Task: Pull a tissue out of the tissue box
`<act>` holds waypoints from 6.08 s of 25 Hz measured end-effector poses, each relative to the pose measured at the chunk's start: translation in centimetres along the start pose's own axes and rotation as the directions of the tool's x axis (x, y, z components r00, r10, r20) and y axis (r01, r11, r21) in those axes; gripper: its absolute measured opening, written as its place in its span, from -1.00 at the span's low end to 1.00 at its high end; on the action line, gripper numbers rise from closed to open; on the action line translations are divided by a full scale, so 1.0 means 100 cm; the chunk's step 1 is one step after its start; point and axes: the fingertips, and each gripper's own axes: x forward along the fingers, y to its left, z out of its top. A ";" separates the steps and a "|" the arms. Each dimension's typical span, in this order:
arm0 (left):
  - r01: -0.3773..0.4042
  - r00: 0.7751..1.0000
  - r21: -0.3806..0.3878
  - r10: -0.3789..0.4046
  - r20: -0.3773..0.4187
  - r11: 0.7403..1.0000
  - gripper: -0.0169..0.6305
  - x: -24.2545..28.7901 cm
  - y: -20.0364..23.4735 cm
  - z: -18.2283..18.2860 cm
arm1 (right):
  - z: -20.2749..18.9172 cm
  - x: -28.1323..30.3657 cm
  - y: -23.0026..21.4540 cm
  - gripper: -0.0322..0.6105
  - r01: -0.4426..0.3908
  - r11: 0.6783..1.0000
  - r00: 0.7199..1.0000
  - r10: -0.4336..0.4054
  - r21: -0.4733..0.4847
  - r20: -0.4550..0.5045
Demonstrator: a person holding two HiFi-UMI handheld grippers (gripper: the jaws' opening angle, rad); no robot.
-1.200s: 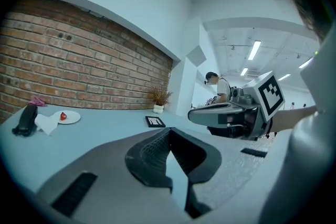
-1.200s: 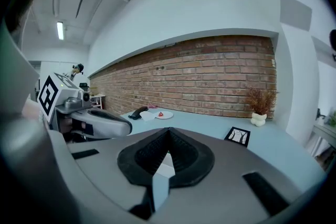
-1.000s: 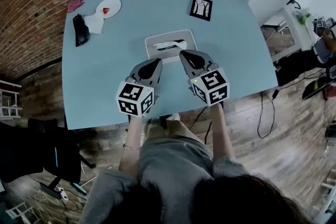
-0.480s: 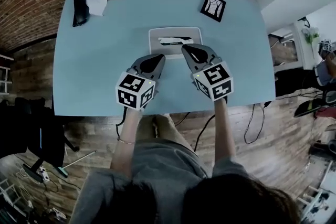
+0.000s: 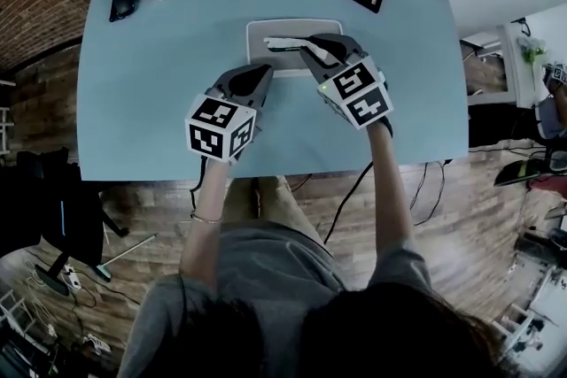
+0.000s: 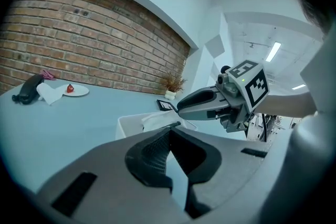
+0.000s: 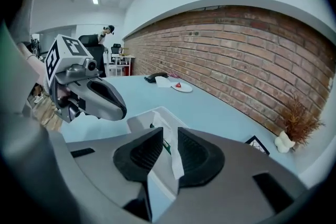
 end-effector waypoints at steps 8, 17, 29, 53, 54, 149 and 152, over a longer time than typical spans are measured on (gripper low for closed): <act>0.005 1.000 -0.003 -0.005 -0.010 1.000 -0.94 0.003 -0.002 0.000 | -0.011 0.025 0.002 -0.67 -0.046 0.996 0.995 0.040 -0.070 -0.088; 0.003 1.000 -0.010 -0.003 -0.019 1.000 -0.94 0.003 0.001 -0.004 | -0.013 0.030 -0.005 -0.82 -0.028 0.993 0.993 0.015 -0.116 -0.113; -0.006 1.000 -0.005 0.006 -0.012 1.000 -0.94 -0.003 0.000 -0.001 | -0.005 0.020 -0.004 -0.89 -0.028 0.985 0.994 0.009 -0.172 -0.110; 0.008 0.999 0.050 -0.011 0.048 0.999 -0.94 -0.014 -0.012 0.036 | 0.033 -0.021 -0.013 -0.90 0.046 0.981 0.999 -0.049 -0.189 -0.007; 0.008 0.999 0.054 -0.011 0.052 0.999 -0.94 -0.016 -0.012 0.038 | 0.034 -0.023 -0.013 -0.90 0.051 0.981 0.999 -0.053 -0.188 -0.004; -0.016 0.951 0.284 -0.073 0.301 0.959 -0.94 -0.089 -0.115 0.077 | 0.050 -0.162 0.046 -0.90 0.004 0.984 0.853 -0.097 0.180 0.513; -0.013 0.952 0.275 -0.072 0.297 0.961 -0.94 -0.087 -0.117 0.073 | 0.047 -0.162 0.047 -0.90 -0.002 0.983 0.854 -0.094 0.184 0.512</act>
